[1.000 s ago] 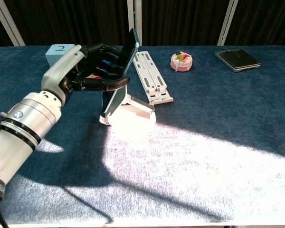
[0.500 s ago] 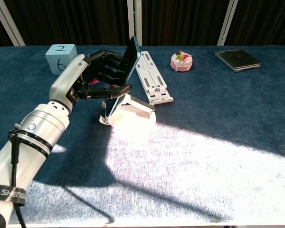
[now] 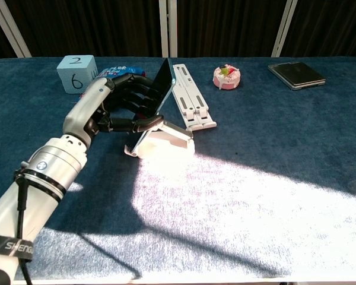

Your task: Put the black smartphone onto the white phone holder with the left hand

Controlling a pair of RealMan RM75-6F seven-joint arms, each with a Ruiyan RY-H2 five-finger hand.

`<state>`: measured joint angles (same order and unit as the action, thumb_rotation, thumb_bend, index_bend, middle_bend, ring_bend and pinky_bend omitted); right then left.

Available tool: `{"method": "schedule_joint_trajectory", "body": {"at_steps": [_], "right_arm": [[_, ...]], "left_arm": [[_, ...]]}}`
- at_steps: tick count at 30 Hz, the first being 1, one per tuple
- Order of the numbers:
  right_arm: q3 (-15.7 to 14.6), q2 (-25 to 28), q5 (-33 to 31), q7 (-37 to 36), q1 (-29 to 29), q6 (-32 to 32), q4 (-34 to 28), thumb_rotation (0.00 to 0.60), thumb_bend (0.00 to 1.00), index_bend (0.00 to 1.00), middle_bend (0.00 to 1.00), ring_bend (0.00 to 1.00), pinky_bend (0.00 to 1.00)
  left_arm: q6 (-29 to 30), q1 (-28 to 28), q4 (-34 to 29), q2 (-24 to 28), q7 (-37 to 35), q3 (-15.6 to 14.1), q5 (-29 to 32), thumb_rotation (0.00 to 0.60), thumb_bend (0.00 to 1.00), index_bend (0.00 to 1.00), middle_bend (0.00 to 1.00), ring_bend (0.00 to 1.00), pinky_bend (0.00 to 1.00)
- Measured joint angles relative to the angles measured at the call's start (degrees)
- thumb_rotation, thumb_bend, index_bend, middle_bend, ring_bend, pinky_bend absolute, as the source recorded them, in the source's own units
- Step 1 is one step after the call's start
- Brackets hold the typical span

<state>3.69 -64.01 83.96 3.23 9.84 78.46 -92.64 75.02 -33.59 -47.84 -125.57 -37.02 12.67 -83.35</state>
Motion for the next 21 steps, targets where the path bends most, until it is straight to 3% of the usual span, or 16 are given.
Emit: {"method": "schedule_joint_trajectory", "body": {"at_steps": [3, 9, 15, 21], "right_arm": [[0.0, -0.1, 0.0, 0.0, 0.0, 0.0, 0.0, 0.600, 0.05, 0.00, 0.02, 0.00, 0.00], [0.0, -0.3, 0.0, -0.3, 0.0, 0.1, 0.3, 0.600, 0.05, 0.00, 0.02, 0.00, 0.00], [0.1, -0.4, 0.1, -1.0, -0.2, 0.3, 0.8, 0.600, 0.05, 0.00, 0.02, 0.00, 0.00], [0.1, -0.3, 0.1, -2.2, -0.5, 0.6, 1.5, 0.600, 0.05, 0.00, 0.02, 0.00, 0.00]], "left_arm": [[0.0, 0.0, 0.2, 0.0, -0.2, -0.2, -0.1, 0.600, 0.14, 0.16, 0.32, 0.23, 0.30], [0.2, -0.1, 0.3, 0.2, -0.1, -0.6, -0.6, 0.600, 0.12, 0.02, 0.14, 0.08, 0.19], [0.0, -0.2, -0.6, 1.8, 2.2, -1.9, -1.6, 0.600, 0.09, 0.00, 0.00, 0.00, 0.06], [-0.9, 0.1, -5.5, 7.2, 7.5, -3.5, -2.6, 0.600, 0.07, 0.00, 0.00, 0.00, 0.00]]}}
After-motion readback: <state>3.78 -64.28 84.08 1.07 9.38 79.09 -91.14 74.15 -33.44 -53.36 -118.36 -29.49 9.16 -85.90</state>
